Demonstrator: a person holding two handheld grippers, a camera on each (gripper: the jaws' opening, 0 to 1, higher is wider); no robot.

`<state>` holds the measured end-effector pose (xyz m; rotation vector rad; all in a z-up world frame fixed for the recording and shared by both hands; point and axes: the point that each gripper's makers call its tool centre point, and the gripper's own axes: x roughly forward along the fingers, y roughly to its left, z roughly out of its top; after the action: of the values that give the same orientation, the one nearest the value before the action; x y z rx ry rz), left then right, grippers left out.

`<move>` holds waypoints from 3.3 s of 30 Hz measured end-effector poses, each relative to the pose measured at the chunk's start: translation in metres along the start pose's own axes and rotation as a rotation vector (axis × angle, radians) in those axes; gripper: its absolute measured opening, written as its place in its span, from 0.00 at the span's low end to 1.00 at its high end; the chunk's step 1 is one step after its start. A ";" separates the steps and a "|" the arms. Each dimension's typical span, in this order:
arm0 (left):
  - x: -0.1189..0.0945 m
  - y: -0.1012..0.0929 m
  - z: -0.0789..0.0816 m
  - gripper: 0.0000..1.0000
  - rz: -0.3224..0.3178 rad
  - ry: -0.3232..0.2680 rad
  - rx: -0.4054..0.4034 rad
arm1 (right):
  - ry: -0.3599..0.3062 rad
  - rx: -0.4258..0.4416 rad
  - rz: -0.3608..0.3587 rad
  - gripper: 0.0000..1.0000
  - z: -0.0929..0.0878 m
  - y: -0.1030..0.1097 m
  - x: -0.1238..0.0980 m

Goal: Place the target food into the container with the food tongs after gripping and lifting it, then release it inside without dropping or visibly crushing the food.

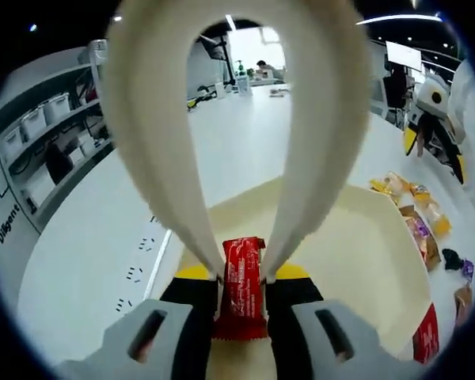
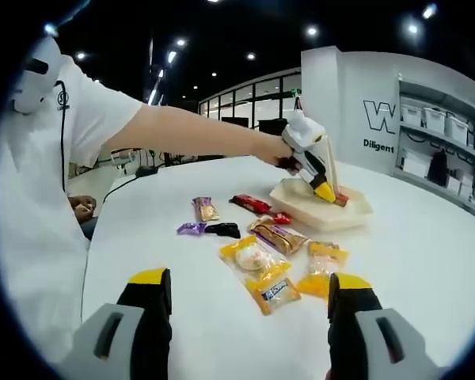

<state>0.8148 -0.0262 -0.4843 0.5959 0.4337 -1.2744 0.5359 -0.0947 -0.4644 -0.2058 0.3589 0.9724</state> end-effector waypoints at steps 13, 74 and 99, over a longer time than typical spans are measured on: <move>-0.001 -0.001 0.001 0.24 0.001 -0.006 -0.002 | 0.001 0.001 0.001 0.80 -0.001 0.000 0.000; -0.099 -0.098 0.045 0.22 0.012 -0.297 -0.026 | -0.020 -0.042 0.024 0.81 0.012 0.014 0.001; -0.136 -0.150 0.006 0.23 0.062 -0.325 -0.094 | -0.016 -0.046 0.025 0.81 0.012 0.019 0.001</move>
<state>0.6357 0.0457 -0.4231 0.3129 0.2019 -1.2567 0.5228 -0.0792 -0.4537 -0.2354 0.3252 1.0075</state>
